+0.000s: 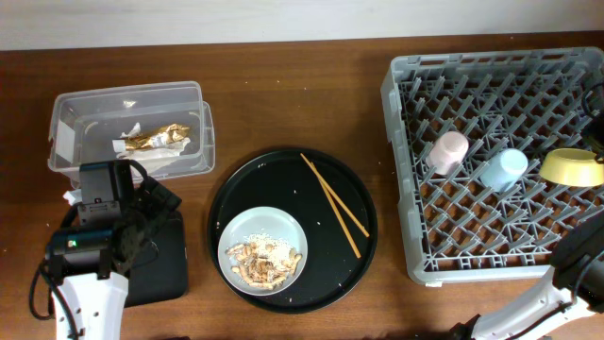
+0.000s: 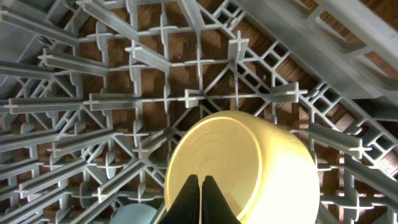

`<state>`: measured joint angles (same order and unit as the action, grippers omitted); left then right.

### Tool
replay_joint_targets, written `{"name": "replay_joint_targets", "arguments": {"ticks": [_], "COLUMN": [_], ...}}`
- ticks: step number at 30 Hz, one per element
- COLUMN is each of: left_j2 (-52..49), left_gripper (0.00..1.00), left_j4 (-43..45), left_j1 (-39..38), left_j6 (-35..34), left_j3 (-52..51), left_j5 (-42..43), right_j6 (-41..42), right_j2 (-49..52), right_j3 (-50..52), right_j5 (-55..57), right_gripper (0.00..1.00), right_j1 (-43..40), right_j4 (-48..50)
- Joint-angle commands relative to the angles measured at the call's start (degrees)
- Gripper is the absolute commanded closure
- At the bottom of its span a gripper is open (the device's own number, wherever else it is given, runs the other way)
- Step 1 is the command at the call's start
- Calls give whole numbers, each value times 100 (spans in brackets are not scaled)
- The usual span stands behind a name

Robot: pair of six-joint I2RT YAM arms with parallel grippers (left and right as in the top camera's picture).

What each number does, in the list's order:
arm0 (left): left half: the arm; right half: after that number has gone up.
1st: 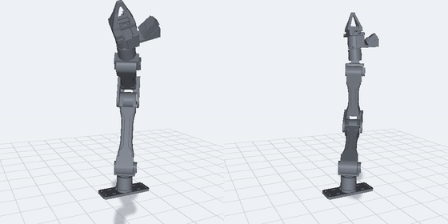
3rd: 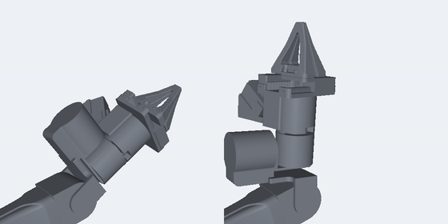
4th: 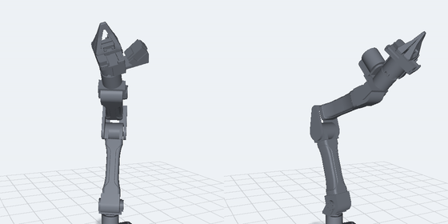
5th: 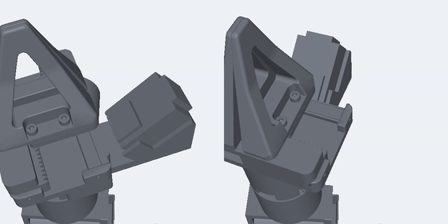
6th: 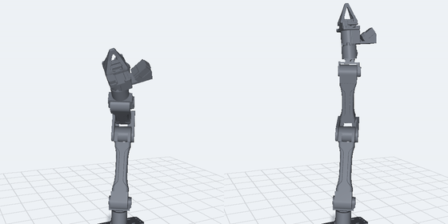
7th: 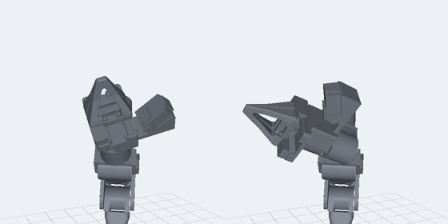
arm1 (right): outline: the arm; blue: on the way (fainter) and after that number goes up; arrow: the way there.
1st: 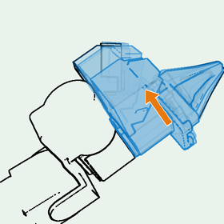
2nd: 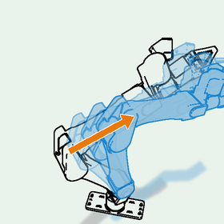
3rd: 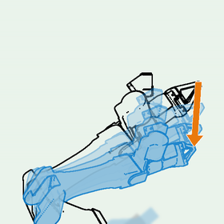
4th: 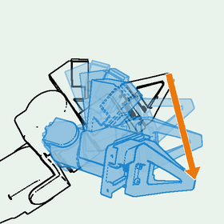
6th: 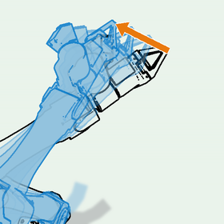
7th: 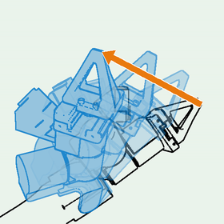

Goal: Sort waste into correct bins and load items into the dishwasher rack
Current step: 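Carry the yellow bowl right and set it upside down in the rack, then reach the right gripper to the tray and grasp one chopstick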

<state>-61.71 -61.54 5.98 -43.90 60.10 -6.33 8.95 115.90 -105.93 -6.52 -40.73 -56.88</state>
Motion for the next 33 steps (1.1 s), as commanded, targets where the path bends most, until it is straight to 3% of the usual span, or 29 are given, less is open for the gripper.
{"name": "replay_joint_targets", "arguments": {"ticks": [1,7,11,14,22,27,33], "left_j2": [35,35,35,35,35,35,35], "left_gripper": [0,1,1,1,1,1,1], "left_j4": [-9,-9,-9,-9,-9,-9,-9], "left_j1": [31,31,31,31,31,31,31], "left_j6": [72,72,72,72,72,72,72], "left_j3": [-4,-4,-4,-4,-4,-4,-4], "left_j5": [-81,-81,-81,-81,-81,-81,-81], "right_j6": [57,59,59,129,404,402,326], "right_j2": [7,192,140,-44,-828,-1764,-2822], "right_j3": [31,426,374,236,133,133,133], "right_j5": [-52,22,824,1309,1344,-306,-3993], "right_gripper": [96,96,96,96,96,96,95], "right_j1": [13,11,2,-28,-9,-11,223], "right_j4": [-52,26,-201,-459,-846,-684,-1266]}}
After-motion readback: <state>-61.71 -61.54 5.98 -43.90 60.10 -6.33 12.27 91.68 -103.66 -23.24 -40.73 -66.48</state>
